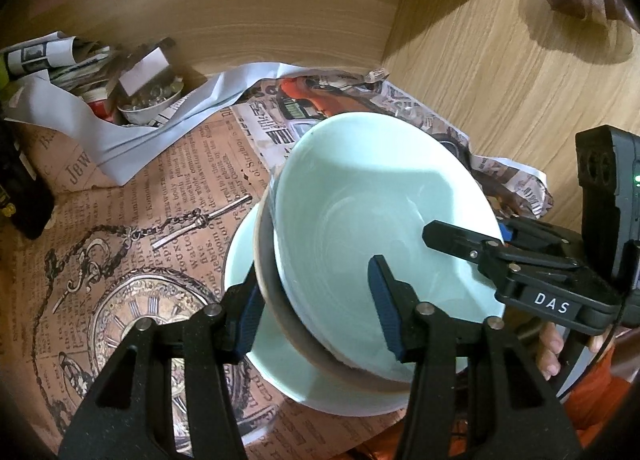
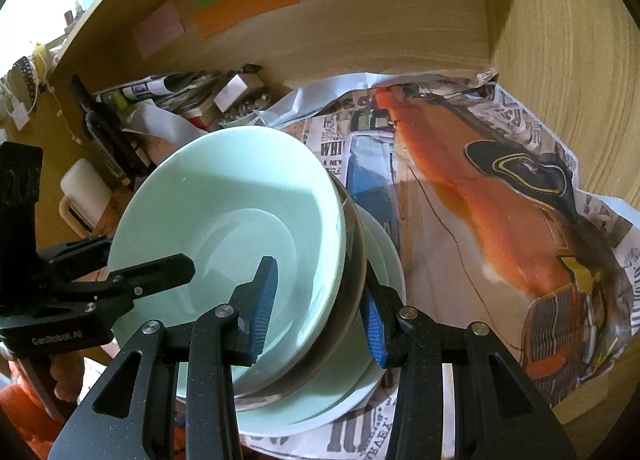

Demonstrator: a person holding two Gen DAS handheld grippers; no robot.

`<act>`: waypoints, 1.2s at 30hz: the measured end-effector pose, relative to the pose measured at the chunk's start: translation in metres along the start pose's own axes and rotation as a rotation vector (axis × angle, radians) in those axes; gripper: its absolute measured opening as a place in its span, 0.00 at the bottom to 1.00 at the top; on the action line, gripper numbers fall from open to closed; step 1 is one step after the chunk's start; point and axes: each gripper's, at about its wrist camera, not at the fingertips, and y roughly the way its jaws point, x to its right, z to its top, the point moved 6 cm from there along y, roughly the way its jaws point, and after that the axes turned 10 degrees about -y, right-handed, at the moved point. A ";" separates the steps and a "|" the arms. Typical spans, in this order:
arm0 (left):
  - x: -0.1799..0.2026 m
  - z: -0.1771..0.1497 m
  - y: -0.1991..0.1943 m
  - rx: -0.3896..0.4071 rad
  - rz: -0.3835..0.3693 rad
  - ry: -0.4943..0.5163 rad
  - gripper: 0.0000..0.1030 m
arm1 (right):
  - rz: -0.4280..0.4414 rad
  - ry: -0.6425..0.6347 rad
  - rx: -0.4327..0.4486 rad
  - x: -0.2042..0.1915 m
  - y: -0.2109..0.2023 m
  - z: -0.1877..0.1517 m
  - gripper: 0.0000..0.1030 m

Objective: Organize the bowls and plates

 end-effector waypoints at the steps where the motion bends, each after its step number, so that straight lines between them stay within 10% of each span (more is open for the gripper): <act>1: 0.000 0.000 0.001 -0.001 0.000 0.000 0.46 | 0.000 -0.003 -0.003 0.000 0.001 0.000 0.35; 13: -0.002 0.000 0.003 0.017 -0.019 0.001 0.46 | 0.003 -0.032 0.010 -0.002 -0.001 0.003 0.41; 20: 0.009 0.004 -0.029 0.186 0.108 0.111 0.47 | -0.033 -0.035 0.093 -0.002 -0.025 0.011 0.55; 36: 0.036 0.019 -0.143 0.593 0.107 0.099 0.78 | -0.126 -0.183 0.433 -0.049 -0.126 0.043 0.71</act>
